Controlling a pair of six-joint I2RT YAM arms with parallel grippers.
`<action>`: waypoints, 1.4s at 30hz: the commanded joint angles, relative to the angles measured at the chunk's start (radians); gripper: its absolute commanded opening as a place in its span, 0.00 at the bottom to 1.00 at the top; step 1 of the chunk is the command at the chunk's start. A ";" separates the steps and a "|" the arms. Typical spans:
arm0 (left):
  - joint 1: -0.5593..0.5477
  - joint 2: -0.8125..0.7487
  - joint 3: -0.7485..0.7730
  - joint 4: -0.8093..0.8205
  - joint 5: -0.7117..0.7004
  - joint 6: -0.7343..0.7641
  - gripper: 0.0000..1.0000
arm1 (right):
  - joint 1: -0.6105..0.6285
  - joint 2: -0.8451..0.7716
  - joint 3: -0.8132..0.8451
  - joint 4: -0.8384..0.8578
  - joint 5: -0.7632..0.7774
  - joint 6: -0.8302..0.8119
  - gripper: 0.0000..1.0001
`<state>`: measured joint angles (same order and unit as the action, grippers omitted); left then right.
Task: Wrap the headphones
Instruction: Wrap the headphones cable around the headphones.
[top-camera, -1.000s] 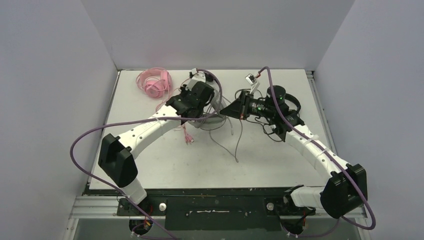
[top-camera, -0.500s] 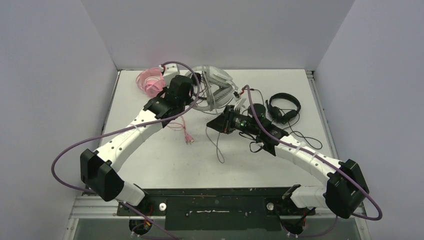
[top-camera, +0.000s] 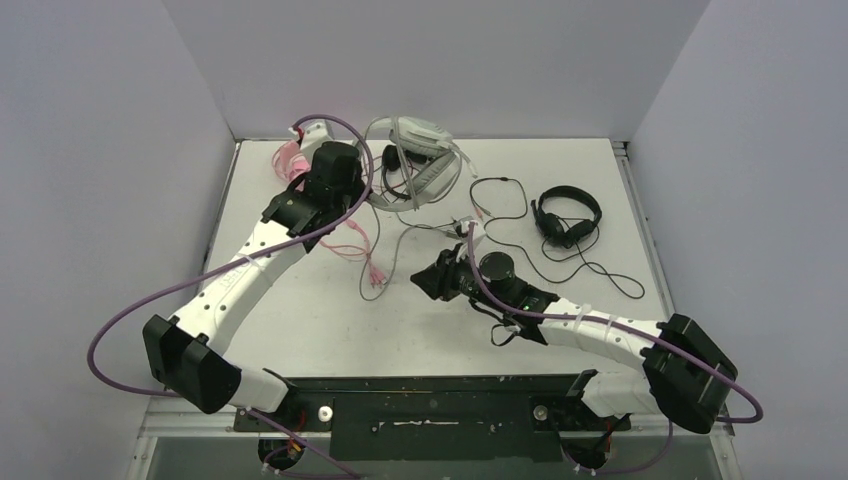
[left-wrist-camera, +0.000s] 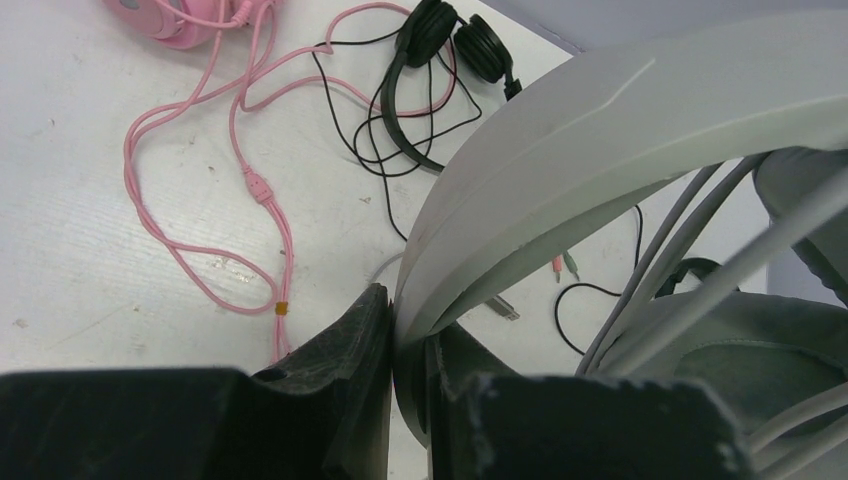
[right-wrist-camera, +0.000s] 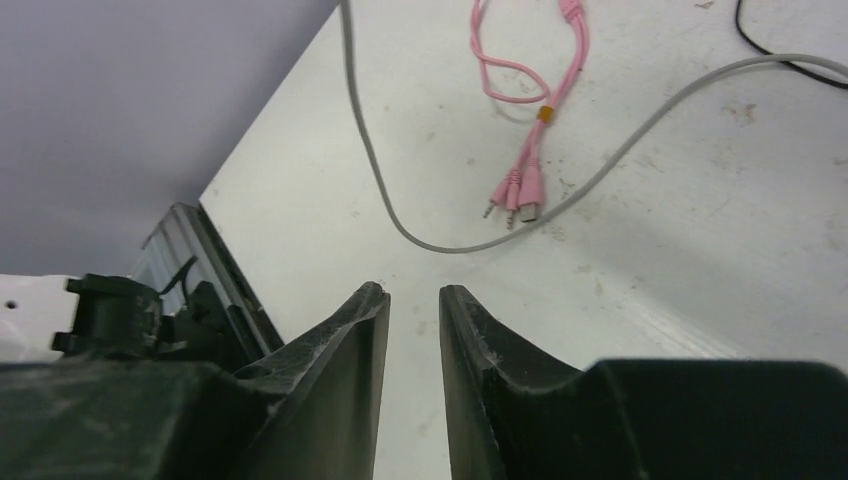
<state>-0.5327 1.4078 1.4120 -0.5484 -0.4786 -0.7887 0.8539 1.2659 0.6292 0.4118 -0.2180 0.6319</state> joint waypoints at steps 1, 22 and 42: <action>0.004 -0.054 0.109 0.053 0.032 -0.015 0.00 | 0.012 -0.023 -0.077 0.218 0.084 -0.085 0.31; 0.006 -0.076 0.210 -0.044 0.049 0.008 0.00 | 0.084 0.385 -0.053 0.712 -0.076 -0.285 1.00; 0.019 -0.073 0.203 -0.040 0.063 0.020 0.00 | 0.116 0.636 0.287 0.701 -0.054 -0.289 0.48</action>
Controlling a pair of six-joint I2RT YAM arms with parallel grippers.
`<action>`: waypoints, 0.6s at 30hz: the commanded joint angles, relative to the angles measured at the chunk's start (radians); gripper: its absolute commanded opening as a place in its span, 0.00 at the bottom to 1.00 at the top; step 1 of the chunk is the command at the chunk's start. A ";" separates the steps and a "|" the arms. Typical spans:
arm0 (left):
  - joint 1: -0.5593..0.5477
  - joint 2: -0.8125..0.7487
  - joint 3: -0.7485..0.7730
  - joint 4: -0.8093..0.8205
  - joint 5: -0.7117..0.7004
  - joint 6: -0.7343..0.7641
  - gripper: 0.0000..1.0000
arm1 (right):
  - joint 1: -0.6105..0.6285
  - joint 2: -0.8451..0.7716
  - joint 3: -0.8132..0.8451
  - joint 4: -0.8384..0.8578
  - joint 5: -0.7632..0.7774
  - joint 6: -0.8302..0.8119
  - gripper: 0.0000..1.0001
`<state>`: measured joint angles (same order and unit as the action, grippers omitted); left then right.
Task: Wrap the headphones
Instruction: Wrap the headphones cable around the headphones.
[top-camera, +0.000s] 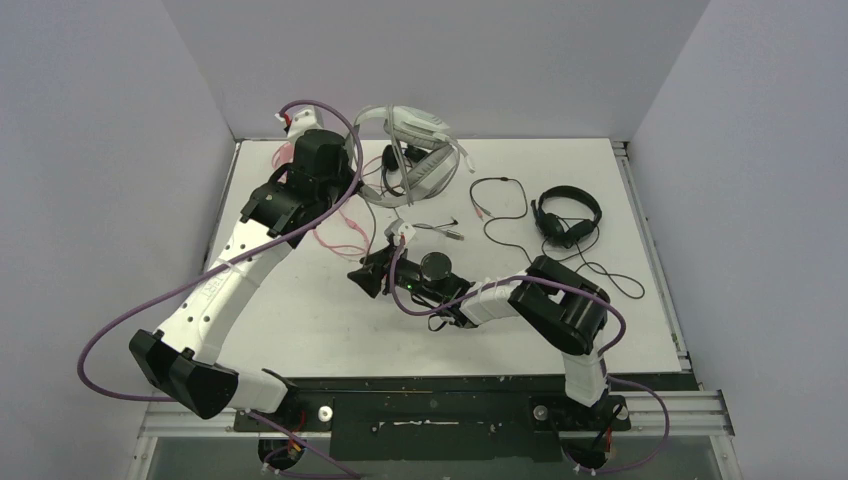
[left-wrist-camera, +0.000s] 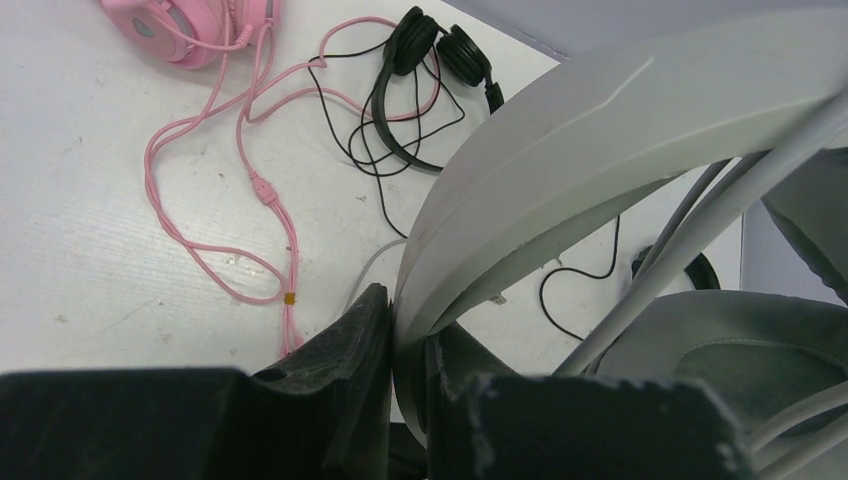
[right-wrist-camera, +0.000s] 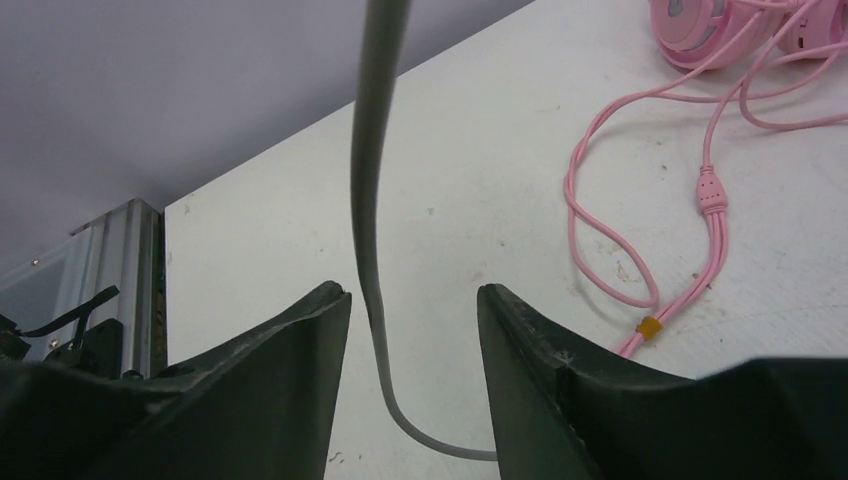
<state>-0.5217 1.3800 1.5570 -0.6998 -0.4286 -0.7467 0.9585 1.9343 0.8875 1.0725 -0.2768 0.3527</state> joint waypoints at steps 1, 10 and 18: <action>0.008 -0.045 0.054 0.115 0.011 -0.021 0.00 | 0.012 -0.044 0.028 0.022 0.006 -0.010 0.40; 0.046 -0.035 0.028 0.140 -0.015 0.011 0.00 | 0.025 -0.355 -0.178 -0.074 0.073 0.008 0.00; 0.106 0.012 0.064 0.163 -0.003 0.040 0.00 | 0.092 -0.684 -0.372 -0.271 0.193 -0.005 0.00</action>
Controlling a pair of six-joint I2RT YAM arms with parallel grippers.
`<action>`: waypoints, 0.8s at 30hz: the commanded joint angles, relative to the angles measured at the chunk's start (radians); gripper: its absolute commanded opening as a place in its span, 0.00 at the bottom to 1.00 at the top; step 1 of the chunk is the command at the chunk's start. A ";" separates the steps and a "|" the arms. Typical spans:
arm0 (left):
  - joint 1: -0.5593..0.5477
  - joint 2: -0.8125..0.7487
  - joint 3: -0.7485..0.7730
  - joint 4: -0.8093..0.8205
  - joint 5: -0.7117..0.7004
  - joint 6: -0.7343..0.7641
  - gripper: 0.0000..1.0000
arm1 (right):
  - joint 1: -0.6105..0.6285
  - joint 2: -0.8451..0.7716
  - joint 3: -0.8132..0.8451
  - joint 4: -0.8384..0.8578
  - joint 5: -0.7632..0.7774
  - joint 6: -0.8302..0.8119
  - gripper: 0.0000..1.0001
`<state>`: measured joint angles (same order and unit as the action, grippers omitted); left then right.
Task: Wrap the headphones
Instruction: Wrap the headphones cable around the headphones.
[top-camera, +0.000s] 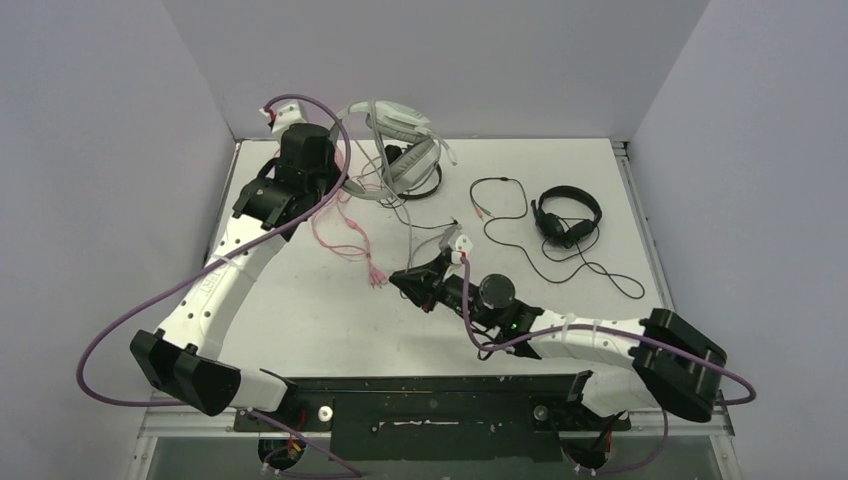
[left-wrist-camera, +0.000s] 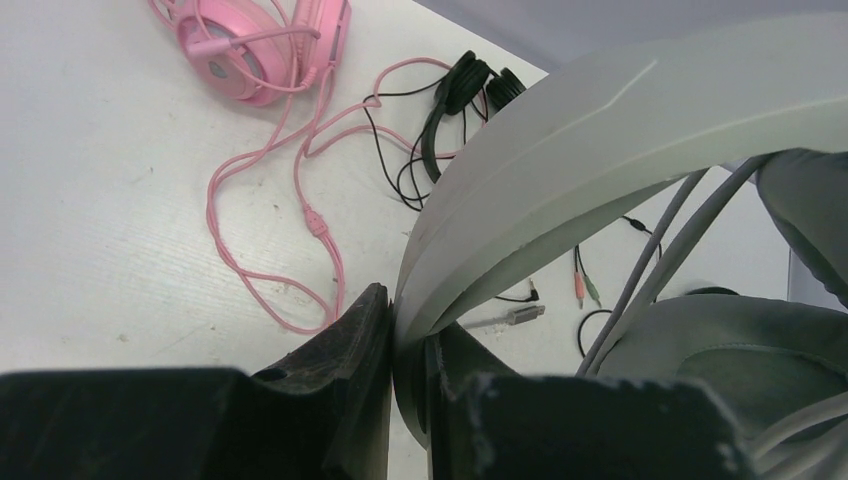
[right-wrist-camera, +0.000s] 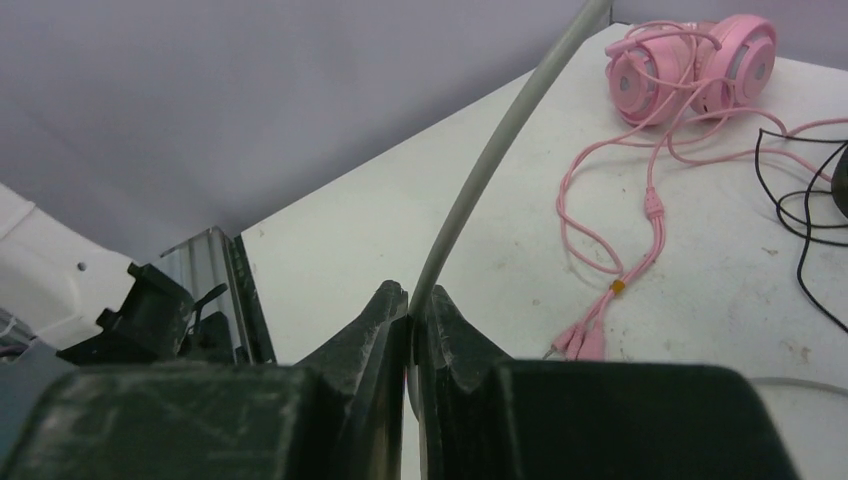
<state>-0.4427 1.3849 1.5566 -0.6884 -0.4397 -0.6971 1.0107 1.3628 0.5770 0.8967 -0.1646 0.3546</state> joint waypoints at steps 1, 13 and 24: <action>0.030 0.015 0.073 0.153 0.007 -0.002 0.00 | 0.051 -0.135 -0.079 -0.115 0.094 -0.013 0.00; 0.054 0.041 0.122 0.153 0.063 -0.034 0.00 | 0.114 -0.175 -0.154 -0.250 0.162 -0.037 0.00; 0.152 -0.028 0.091 0.159 0.399 -0.118 0.00 | -0.079 0.020 -0.180 0.051 -0.068 0.098 0.00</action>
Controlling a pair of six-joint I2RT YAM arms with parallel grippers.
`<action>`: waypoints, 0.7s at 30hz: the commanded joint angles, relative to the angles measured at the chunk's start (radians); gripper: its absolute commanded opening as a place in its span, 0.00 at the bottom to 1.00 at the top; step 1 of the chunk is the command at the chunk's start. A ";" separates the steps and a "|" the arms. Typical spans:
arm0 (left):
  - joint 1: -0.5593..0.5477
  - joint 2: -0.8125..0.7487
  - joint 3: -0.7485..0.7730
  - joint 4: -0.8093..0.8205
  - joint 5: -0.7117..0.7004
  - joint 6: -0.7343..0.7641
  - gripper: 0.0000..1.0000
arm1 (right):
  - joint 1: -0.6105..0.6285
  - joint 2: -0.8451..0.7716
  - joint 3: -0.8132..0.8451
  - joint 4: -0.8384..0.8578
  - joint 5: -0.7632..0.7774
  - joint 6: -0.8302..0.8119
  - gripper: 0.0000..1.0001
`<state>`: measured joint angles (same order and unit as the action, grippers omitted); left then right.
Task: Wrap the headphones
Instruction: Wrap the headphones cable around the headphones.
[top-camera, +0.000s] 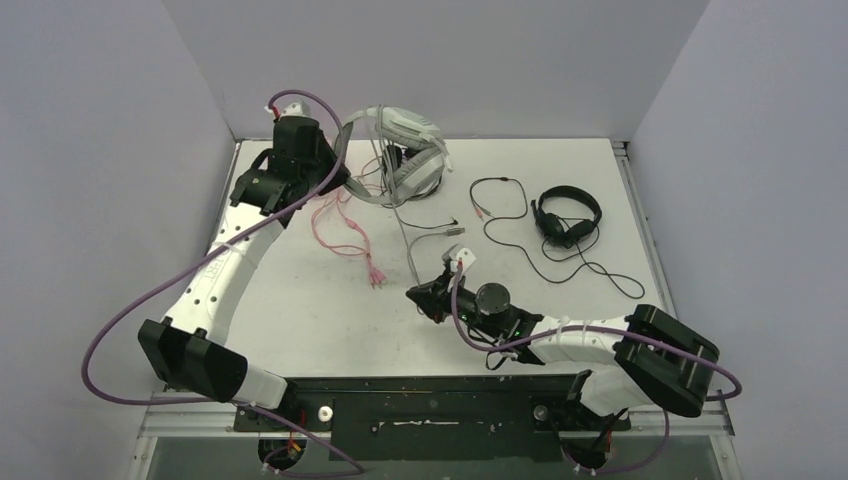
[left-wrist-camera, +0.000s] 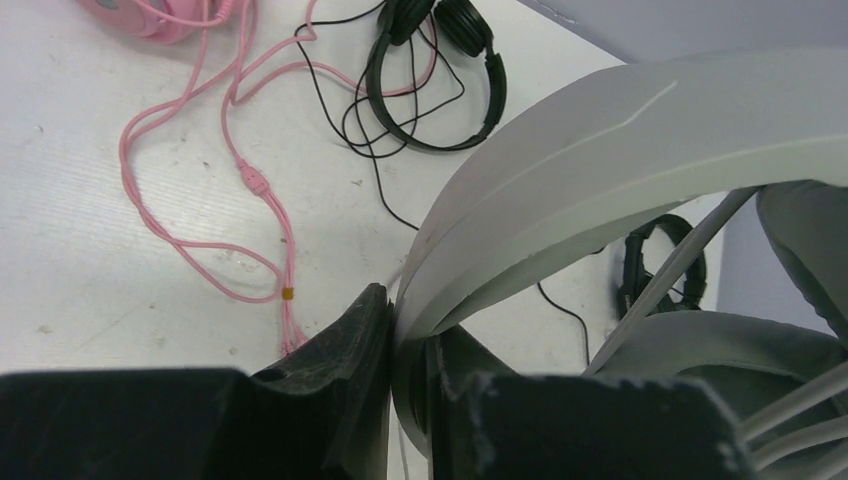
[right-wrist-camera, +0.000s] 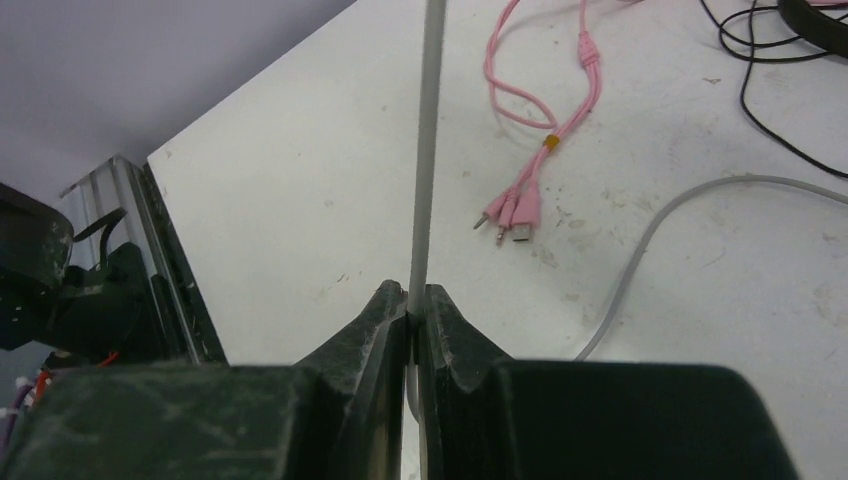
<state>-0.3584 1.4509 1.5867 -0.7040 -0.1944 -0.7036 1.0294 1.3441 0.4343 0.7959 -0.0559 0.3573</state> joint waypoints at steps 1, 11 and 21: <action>0.083 -0.102 0.056 0.177 0.199 -0.109 0.00 | -0.131 0.053 -0.041 0.169 -0.231 0.109 0.00; 0.122 -0.145 -0.011 0.228 0.702 0.079 0.00 | -0.425 0.069 -0.012 0.176 -0.547 0.217 0.00; 0.023 -0.234 -0.143 0.231 0.930 0.445 0.00 | -0.629 -0.010 0.103 0.082 -0.874 0.339 0.00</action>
<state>-0.2794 1.3128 1.4654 -0.5896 0.5106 -0.4347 0.4484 1.3834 0.4660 0.9569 -0.7780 0.6601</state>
